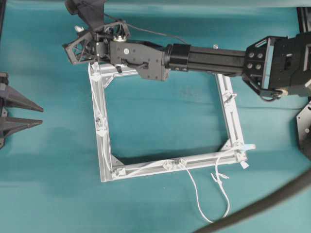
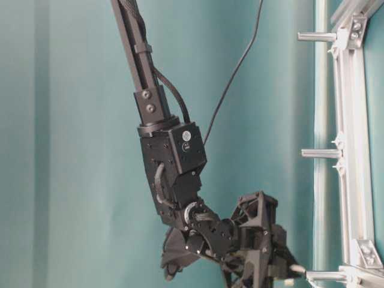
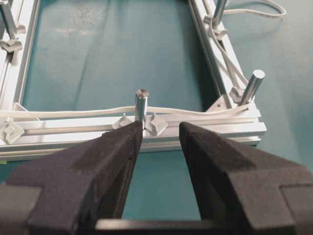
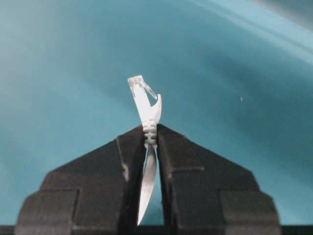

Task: Move the cable alternately left and right between 8 pins so it hooks onto each one.
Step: 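Carry the cable up the left side of the frame to the top-left corner, then drag the cable rightward along the top rail past the top pins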

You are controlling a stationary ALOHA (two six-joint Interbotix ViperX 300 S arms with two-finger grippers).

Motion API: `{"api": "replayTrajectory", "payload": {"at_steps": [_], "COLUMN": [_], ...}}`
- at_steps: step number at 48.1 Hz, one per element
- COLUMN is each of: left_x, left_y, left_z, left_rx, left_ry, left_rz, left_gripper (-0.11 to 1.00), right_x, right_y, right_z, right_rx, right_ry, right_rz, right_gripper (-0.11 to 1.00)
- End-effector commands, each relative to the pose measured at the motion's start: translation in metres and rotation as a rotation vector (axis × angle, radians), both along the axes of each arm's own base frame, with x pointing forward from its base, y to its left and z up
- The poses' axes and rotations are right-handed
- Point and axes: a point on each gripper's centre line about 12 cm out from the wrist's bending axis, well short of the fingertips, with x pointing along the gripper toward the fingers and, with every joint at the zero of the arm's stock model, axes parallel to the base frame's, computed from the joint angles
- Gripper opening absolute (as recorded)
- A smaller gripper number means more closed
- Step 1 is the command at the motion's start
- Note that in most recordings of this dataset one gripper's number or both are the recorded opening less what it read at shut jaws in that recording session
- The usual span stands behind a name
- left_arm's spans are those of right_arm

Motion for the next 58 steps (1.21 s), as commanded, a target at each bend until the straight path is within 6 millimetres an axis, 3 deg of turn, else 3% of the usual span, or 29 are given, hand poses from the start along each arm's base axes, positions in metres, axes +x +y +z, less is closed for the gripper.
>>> {"api": "replayTrajectory", "payload": {"at_steps": [1, 11, 26, 42, 58], "left_x": [0.003, 0.003, 0.003, -0.002, -0.002], "left_y": [0.0, 0.0, 0.0, -0.001, -0.001], "left_z": [0.012, 0.01, 0.009, -0.01, -0.01], "left_rx": [-0.005, -0.005, -0.008, -0.008, -0.006], "left_ry": [-0.032, -0.028, -0.026, 0.037, 0.034], "left_rz": [0.0, 0.0, 0.0, -0.001, -0.001], "left_gripper": [0.5, 0.5, 0.5, 0.5, 0.5], "right_x": [0.0, -0.003, -0.025, -0.047, -0.052], "right_y": [0.011, 0.025, 0.033, 0.063, 0.093], "right_z": [0.028, 0.035, 0.021, 0.034, 0.036], "right_rx": [-0.013, -0.012, 0.029, 0.044, 0.051], "right_ry": [-0.013, 0.007, 0.063, 0.021, -0.006], "right_rz": [-0.016, -0.02, -0.063, -0.009, 0.097], "right_gripper": [0.09, 0.09, 0.09, 0.09, 0.09]}}
